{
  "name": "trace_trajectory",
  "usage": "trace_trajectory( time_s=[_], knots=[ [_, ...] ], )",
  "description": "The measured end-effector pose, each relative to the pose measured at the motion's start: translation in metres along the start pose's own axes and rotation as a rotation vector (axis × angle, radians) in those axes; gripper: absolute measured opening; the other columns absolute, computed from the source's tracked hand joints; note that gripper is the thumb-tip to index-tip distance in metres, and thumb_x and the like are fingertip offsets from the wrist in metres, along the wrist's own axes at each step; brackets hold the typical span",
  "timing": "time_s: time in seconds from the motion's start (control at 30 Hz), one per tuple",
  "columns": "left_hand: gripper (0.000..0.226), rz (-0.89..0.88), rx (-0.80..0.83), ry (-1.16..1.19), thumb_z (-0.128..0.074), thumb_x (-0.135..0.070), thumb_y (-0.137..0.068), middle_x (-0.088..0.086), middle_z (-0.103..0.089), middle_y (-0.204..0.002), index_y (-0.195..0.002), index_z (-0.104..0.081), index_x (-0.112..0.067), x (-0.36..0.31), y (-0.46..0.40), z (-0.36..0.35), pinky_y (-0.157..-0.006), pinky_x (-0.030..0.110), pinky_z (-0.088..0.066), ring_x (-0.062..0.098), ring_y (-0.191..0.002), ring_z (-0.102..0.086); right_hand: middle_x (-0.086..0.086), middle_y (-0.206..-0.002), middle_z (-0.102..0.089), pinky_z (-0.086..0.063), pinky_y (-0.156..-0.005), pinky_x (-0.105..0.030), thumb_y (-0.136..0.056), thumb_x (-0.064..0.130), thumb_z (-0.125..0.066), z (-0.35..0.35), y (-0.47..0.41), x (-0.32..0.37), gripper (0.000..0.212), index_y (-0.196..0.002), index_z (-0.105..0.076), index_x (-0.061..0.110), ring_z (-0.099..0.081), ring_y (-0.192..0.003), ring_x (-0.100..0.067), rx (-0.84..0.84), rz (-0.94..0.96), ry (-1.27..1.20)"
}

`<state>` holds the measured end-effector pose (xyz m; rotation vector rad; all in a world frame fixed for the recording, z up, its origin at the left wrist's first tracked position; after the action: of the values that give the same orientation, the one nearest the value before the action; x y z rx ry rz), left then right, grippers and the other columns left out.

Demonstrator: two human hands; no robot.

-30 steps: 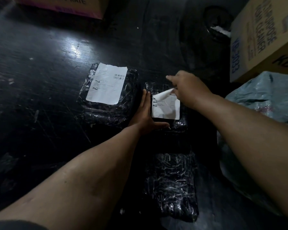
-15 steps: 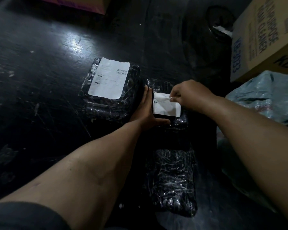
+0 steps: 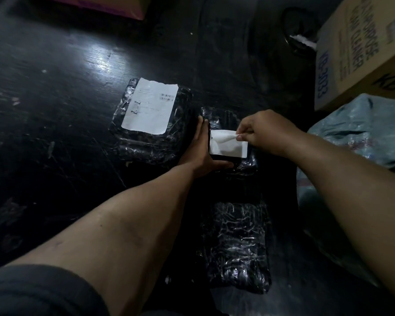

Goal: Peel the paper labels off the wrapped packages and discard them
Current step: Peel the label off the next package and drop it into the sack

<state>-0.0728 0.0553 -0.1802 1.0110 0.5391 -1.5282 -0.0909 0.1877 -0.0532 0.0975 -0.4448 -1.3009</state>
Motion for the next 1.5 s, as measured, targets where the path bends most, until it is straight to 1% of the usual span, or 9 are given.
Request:
trace_trajectory(
  time_s=[0.2, 0.4, 0.5, 0.57, 0.73, 0.83, 0.97, 1.2, 1.5],
  knots=[
    [0.142, 0.006, -0.006, -0.011, -0.093, -0.049, -0.062, -0.012, 0.024, -0.165, -0.161, 0.004, -0.017, 0.001, 0.0, 0.0, -0.114, 0.019, -0.011, 0.005, -0.151, 0.006, 0.006, -0.092, -0.071, -0.048, -0.073, -0.028, -0.085, 0.033, -0.071, 0.002, 0.004, 0.003, 0.011, -0.094, -0.074, 0.028, -0.064, -0.086, -0.014, 0.001, 0.011, 0.043],
    [0.141, -0.006, 0.008, -0.027, -0.091, -0.051, -0.064, -0.013, 0.025, -0.164, -0.161, 0.005, -0.017, 0.001, 0.0, 0.0, -0.111, 0.017, -0.01, -0.007, -0.14, 0.006, 0.008, -0.094, -0.071, -0.054, -0.08, -0.034, -0.084, 0.039, -0.072, 0.005, 0.014, 0.008, 0.011, -0.091, -0.074, 0.03, -0.065, -0.089, -0.013, 0.021, 0.028, 0.024],
    [0.143, -0.002, -0.003, -0.038, -0.091, -0.054, -0.062, -0.013, 0.025, -0.164, -0.161, 0.005, -0.017, 0.002, 0.0, 0.0, -0.116, 0.022, -0.013, -0.001, -0.147, 0.006, 0.008, -0.095, -0.07, -0.053, -0.08, -0.034, -0.086, 0.038, -0.068, 0.011, 0.018, 0.01, 0.012, -0.092, -0.074, 0.03, -0.065, -0.089, -0.013, -0.008, 0.035, 0.028],
    [0.144, 0.009, -0.004, -0.031, -0.092, -0.054, -0.06, -0.013, 0.024, -0.164, -0.161, 0.004, -0.017, 0.004, -0.002, -0.001, -0.121, 0.027, -0.015, 0.005, -0.152, 0.006, 0.004, -0.1, -0.072, -0.053, -0.081, -0.033, -0.088, 0.027, -0.066, 0.021, 0.016, 0.009, 0.013, -0.099, -0.074, 0.029, -0.066, -0.092, -0.018, -0.097, 0.028, 0.035],
    [0.145, 0.007, 0.001, -0.038, -0.092, -0.054, -0.06, -0.013, 0.027, -0.164, -0.161, 0.006, -0.017, 0.004, -0.003, -0.003, -0.119, 0.025, -0.011, 0.003, -0.15, 0.01, -0.007, -0.117, -0.068, -0.044, -0.084, -0.026, -0.089, 0.01, -0.059, 0.029, 0.008, 0.001, 0.053, -0.137, -0.054, 0.029, -0.063, -0.107, -0.026, -0.231, -0.064, -0.036],
    [0.145, 0.003, 0.0, -0.041, -0.091, -0.055, -0.06, -0.014, 0.027, -0.163, -0.161, 0.006, -0.017, 0.006, -0.003, -0.003, -0.12, 0.027, -0.012, 0.006, -0.152, 0.009, -0.011, -0.117, -0.066, -0.047, -0.091, -0.033, -0.09, 0.015, -0.062, 0.025, 0.007, 0.001, 0.033, -0.122, -0.067, 0.018, -0.06, -0.109, -0.029, -0.234, -0.085, 0.026],
    [0.145, 0.005, -0.015, -0.042, -0.092, -0.054, -0.059, -0.015, 0.025, -0.164, -0.161, 0.005, -0.018, 0.005, -0.003, -0.003, -0.119, 0.025, -0.014, 0.005, -0.152, 0.006, -0.003, -0.097, -0.072, -0.049, -0.075, -0.029, -0.089, 0.02, -0.066, 0.022, 0.018, -0.002, 0.013, -0.098, -0.076, 0.022, -0.063, -0.084, -0.018, -0.189, -0.096, -0.01],
    [0.143, 0.002, -0.029, -0.059, -0.09, -0.059, -0.06, -0.014, 0.022, -0.165, -0.162, 0.003, -0.02, 0.003, -0.001, -0.001, -0.117, 0.024, -0.013, 0.007, -0.153, 0.004, 0.009, -0.075, -0.06, -0.039, -0.066, -0.022, -0.087, 0.021, -0.07, 0.016, 0.033, 0.005, 0.011, -0.095, -0.078, 0.021, -0.058, -0.074, -0.011, -0.119, -0.051, -0.012],
    [0.141, 0.005, -0.048, -0.075, -0.088, -0.061, -0.061, -0.012, 0.019, -0.166, -0.162, 0.001, -0.02, 0.002, 0.0, 0.001, -0.115, 0.023, -0.011, 0.008, -0.153, 0.004, 0.009, -0.078, -0.065, -0.038, -0.059, -0.015, -0.086, 0.023, -0.071, 0.019, 0.039, 0.008, 0.011, -0.094, -0.078, 0.021, -0.058, -0.071, -0.006, -0.12, 0.006, -0.012]
  ],
)
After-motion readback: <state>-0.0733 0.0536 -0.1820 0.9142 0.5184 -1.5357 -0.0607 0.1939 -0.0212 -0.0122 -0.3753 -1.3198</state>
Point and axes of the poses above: each hand's wrist, its own y-axis away from the middle knuckle, its own z-axis out of the back of the hand, x = y × z, the point moved 8 cm from there along -y, towards the middle knuckle
